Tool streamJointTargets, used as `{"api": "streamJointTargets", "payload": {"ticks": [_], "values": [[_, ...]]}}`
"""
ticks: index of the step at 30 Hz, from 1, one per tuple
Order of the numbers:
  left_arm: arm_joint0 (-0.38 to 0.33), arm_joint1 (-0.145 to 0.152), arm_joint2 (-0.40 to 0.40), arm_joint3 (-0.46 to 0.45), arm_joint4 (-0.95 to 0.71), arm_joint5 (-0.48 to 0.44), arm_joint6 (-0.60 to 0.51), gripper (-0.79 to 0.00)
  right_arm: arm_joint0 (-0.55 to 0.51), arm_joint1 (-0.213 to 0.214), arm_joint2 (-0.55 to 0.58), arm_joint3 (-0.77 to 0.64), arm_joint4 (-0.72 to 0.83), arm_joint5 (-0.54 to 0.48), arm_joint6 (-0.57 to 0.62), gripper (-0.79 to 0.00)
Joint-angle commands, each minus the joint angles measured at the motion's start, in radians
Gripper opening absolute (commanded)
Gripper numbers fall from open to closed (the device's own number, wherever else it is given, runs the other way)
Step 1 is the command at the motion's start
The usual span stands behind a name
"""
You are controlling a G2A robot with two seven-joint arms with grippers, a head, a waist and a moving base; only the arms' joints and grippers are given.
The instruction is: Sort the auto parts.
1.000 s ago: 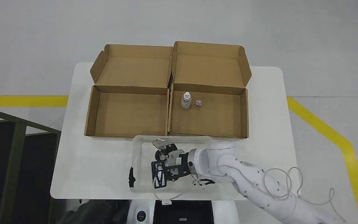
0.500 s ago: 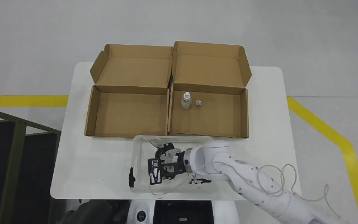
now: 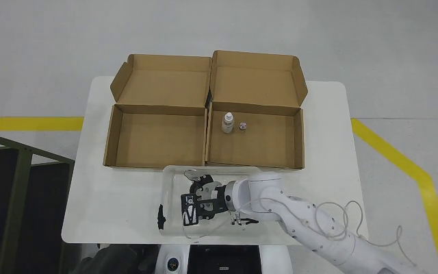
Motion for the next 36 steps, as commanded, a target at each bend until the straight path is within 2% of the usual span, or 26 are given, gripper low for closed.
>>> {"api": "streamJointTargets", "payload": {"ticks": [1,30,36], "values": [[0.000,0.000,0.000,0.000,0.000,0.000,0.000,0.000,-0.008,0.000,0.000,-0.002,-0.006,-0.002,-0.018,0.000],[0.000,0.000,0.000,0.000,0.000,0.000,0.000,0.000,-0.036,-0.007,0.060,0.070,0.114,0.012,0.023,0.000],[0.000,0.000,0.000,0.000,0.000,0.000,0.000,0.000,-0.039,-0.009,0.069,0.089,0.128,0.024,0.019,-0.086]]}}
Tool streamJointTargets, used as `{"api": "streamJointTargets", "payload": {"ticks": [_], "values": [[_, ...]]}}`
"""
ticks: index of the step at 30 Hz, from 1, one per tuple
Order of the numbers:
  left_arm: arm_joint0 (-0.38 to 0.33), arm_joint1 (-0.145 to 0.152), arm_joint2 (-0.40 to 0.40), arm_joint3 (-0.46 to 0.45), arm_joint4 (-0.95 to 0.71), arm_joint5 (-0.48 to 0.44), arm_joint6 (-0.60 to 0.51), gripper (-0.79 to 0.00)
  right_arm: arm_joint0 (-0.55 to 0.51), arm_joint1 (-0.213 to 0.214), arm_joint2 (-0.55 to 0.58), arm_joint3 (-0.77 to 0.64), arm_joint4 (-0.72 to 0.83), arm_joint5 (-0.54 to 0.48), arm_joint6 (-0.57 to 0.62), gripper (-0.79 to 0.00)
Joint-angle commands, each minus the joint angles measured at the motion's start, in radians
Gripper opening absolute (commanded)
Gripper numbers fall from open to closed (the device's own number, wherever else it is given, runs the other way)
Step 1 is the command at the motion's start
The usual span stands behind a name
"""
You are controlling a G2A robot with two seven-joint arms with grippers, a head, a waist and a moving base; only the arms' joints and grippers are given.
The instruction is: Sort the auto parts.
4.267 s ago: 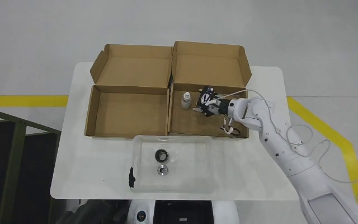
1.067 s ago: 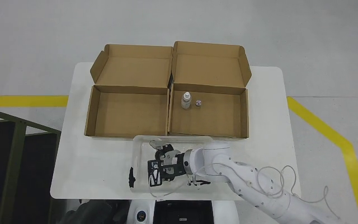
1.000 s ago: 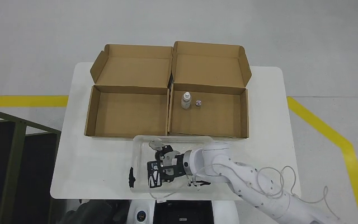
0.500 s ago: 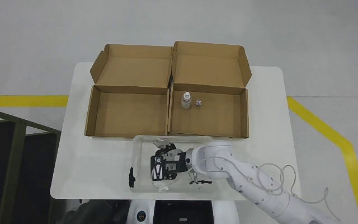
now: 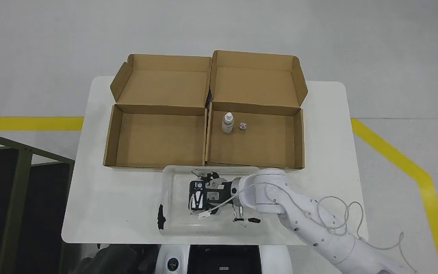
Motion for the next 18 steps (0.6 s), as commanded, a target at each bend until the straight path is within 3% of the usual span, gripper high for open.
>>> {"api": "streamJointTargets", "payload": {"ticks": [1,18], "values": [[0.000,0.000,0.000,0.000,0.000,0.000,0.000,0.000,0.000,-0.001,0.000,0.007,0.003,0.003,-0.002,-0.089],[0.000,0.000,0.000,0.000,0.000,0.000,0.000,0.000,-0.014,-0.007,0.007,0.016,-0.035,0.045,0.005,-0.289]]}}
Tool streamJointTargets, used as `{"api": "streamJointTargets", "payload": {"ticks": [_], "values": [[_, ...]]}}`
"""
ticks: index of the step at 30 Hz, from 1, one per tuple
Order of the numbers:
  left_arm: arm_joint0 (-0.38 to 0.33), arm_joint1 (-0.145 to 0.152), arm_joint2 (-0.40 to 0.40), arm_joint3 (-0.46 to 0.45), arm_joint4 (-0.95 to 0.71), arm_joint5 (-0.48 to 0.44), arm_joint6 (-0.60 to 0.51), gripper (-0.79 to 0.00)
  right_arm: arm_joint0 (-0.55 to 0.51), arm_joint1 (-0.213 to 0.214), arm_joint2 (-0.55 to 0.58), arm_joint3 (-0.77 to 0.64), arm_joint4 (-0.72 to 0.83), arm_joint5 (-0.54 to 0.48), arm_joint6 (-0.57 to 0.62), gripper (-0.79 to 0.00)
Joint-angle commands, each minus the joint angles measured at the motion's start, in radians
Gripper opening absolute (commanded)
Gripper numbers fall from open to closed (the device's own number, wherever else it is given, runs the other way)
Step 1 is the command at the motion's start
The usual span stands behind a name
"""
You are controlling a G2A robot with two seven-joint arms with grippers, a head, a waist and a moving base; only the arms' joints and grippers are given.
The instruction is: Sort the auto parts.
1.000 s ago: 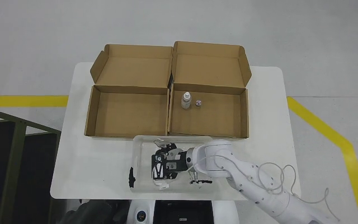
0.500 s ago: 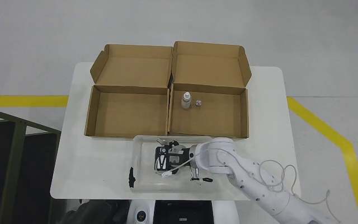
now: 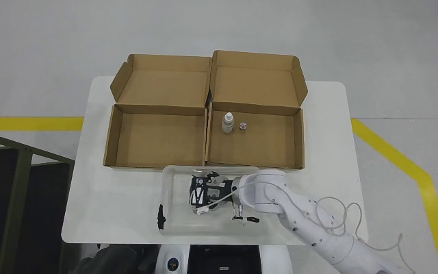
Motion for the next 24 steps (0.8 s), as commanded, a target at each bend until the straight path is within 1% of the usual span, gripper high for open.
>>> {"api": "streamJointTargets", "payload": {"ticks": [1,5,7,11,13,16,24], "values": [[0.000,0.000,0.000,0.000,0.000,0.000,0.000,0.000,-0.002,0.000,0.000,-0.002,-0.009,0.006,0.004,-0.302],[0.000,0.000,0.000,0.000,0.000,0.000,0.000,0.000,-0.008,-0.002,-0.001,-0.009,-0.034,0.023,0.013,-0.332],[0.000,0.000,0.000,0.000,0.000,0.000,0.000,0.000,-0.010,-0.002,-0.005,-0.017,-0.063,0.032,0.027,-0.336],[0.000,0.000,0.000,0.000,0.000,0.000,0.000,0.000,-0.021,-0.002,-0.013,-0.048,-0.105,0.050,0.050,-0.326],[0.000,0.000,0.000,0.000,0.000,0.000,0.000,0.000,-0.025,-0.003,-0.014,-0.058,-0.119,0.054,0.060,-0.296],[0.000,0.000,0.000,0.000,0.000,0.000,0.000,0.000,-0.030,-0.003,-0.014,-0.064,-0.126,0.056,0.068,-0.286],[0.000,0.000,0.000,0.000,0.000,0.000,0.000,0.000,-0.026,-0.011,-0.018,-0.042,-0.125,0.051,0.064,-0.289]]}}
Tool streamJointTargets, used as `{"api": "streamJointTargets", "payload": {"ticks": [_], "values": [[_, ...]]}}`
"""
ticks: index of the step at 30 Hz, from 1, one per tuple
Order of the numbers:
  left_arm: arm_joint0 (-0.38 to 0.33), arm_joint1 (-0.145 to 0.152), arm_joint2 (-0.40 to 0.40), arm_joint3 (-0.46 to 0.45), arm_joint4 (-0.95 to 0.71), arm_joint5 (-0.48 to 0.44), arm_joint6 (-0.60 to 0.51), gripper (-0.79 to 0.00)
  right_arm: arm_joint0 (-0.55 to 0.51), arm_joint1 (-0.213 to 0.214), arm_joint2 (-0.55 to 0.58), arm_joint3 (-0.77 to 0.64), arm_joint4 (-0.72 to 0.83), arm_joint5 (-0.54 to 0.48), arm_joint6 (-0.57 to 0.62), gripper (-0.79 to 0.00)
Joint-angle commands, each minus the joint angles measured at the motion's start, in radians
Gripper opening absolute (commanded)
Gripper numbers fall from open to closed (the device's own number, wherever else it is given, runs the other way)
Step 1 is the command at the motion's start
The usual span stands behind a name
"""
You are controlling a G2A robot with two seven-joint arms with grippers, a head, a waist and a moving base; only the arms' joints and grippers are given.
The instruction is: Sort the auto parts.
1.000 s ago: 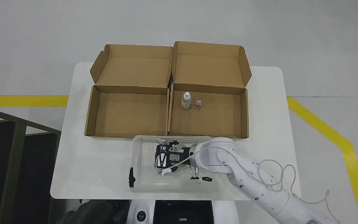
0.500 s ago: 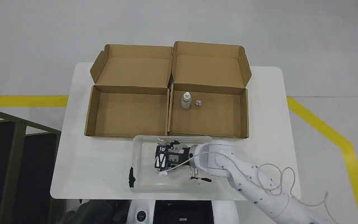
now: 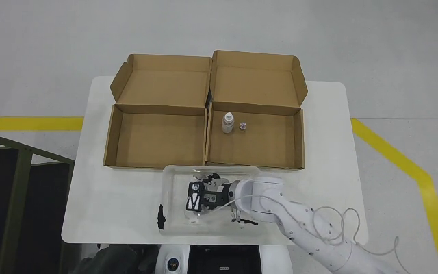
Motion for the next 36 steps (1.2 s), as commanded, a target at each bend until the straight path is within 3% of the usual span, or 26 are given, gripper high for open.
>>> {"api": "streamJointTargets", "payload": {"ticks": [1,7,18,20,23,36], "values": [[0.000,0.000,0.000,0.000,0.000,0.000,0.000,0.000,0.002,-0.002,0.000,0.008,0.002,-0.001,-0.003,-0.289],[0.000,0.000,0.000,0.000,0.000,0.000,0.000,0.000,0.013,-0.009,-0.002,0.029,0.007,-0.009,-0.011,-0.280],[0.000,0.000,0.000,0.000,0.000,0.000,0.000,0.000,0.035,-0.023,-0.014,0.072,0.019,-0.027,-0.025,-0.431],[0.000,0.000,0.000,0.000,0.000,0.000,0.000,0.000,0.038,-0.025,-0.015,0.077,0.023,-0.032,-0.030,-0.505],[0.000,0.000,0.000,0.000,0.000,0.000,0.000,0.000,0.041,-0.028,-0.018,0.076,0.015,-0.042,-0.037,-0.773],[0.000,0.000,0.000,0.000,0.000,0.000,0.000,0.000,0.033,-0.024,0.004,0.021,0.012,-0.108,-0.086,-0.785]]}}
